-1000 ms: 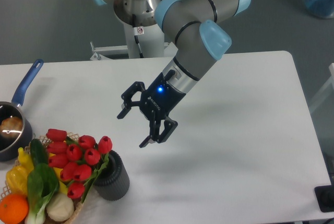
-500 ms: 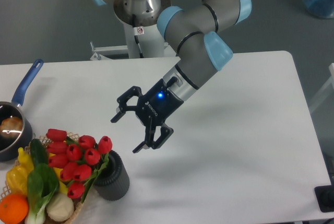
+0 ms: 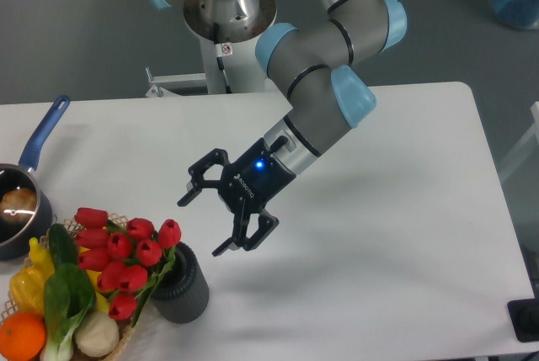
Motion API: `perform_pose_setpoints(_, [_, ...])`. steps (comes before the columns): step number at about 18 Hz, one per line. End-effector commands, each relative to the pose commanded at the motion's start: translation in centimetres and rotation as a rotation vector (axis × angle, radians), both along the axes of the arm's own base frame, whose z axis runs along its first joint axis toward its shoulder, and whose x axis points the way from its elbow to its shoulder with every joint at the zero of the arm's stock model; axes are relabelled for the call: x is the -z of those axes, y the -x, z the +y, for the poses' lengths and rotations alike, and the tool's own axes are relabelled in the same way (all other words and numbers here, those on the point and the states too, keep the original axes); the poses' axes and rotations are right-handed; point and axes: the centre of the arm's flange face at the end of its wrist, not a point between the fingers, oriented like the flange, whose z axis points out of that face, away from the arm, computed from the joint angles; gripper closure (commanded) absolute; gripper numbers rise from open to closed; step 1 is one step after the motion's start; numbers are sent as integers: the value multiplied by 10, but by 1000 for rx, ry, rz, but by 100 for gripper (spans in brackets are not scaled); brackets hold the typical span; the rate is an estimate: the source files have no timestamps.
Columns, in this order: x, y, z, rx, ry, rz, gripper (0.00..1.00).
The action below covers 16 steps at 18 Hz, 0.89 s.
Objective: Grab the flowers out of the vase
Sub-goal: 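Move the open gripper toward the red tulips in the black vase, then lower the open gripper around the tulip stems above the vase rim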
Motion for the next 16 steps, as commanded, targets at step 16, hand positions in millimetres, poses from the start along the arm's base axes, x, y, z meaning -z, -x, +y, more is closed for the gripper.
perform_pose_setpoints(16, [4, 3, 21, -14, 11, -54, 0])
